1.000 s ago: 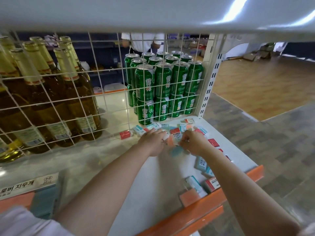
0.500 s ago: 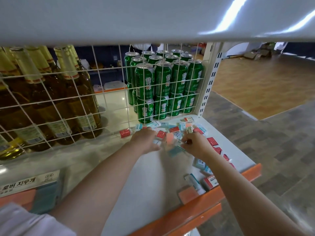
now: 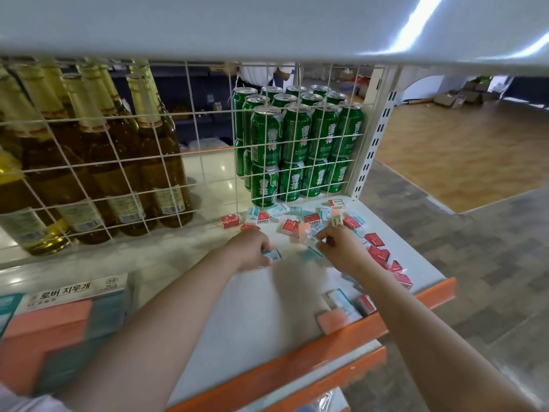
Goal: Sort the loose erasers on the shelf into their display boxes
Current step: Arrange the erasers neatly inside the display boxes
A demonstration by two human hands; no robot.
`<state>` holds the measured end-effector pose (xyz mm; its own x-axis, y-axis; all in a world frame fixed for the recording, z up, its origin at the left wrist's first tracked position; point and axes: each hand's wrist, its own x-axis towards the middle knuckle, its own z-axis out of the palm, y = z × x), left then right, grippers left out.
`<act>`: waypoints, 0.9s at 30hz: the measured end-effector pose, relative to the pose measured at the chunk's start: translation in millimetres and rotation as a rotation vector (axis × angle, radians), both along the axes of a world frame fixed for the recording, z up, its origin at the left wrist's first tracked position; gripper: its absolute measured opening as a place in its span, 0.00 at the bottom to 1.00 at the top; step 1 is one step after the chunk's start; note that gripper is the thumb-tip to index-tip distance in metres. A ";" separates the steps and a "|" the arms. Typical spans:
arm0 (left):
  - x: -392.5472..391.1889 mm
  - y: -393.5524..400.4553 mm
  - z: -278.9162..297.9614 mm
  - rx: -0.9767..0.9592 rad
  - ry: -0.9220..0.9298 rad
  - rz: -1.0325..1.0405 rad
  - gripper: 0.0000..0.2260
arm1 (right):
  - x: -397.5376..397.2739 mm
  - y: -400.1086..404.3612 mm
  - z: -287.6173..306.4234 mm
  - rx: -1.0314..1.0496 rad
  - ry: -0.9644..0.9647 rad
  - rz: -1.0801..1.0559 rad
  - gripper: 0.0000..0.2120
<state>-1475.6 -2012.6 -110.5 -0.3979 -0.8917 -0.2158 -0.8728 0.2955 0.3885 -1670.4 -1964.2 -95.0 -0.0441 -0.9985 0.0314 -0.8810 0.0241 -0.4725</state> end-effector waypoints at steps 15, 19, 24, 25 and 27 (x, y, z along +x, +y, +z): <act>36.9 50.3 -14.3 -0.094 0.131 0.178 0.12 | 29.0 25.6 -2.0 0.075 -0.055 0.058 0.22; 50.3 56.7 -11.5 -0.188 0.052 0.206 0.07 | 39.2 27.0 -6.6 0.036 0.010 0.034 0.15; 60.3 70.4 -15.5 -0.172 0.145 0.161 0.05 | 53.9 36.0 -16.0 0.061 0.080 0.066 0.12; 61.4 72.6 -16.0 -0.159 0.175 0.148 0.06 | 55.3 39.0 -16.8 0.058 0.068 0.073 0.11; 62.8 74.3 -16.5 -0.143 0.195 0.122 0.06 | 56.1 44.3 -17.9 0.053 0.023 0.087 0.08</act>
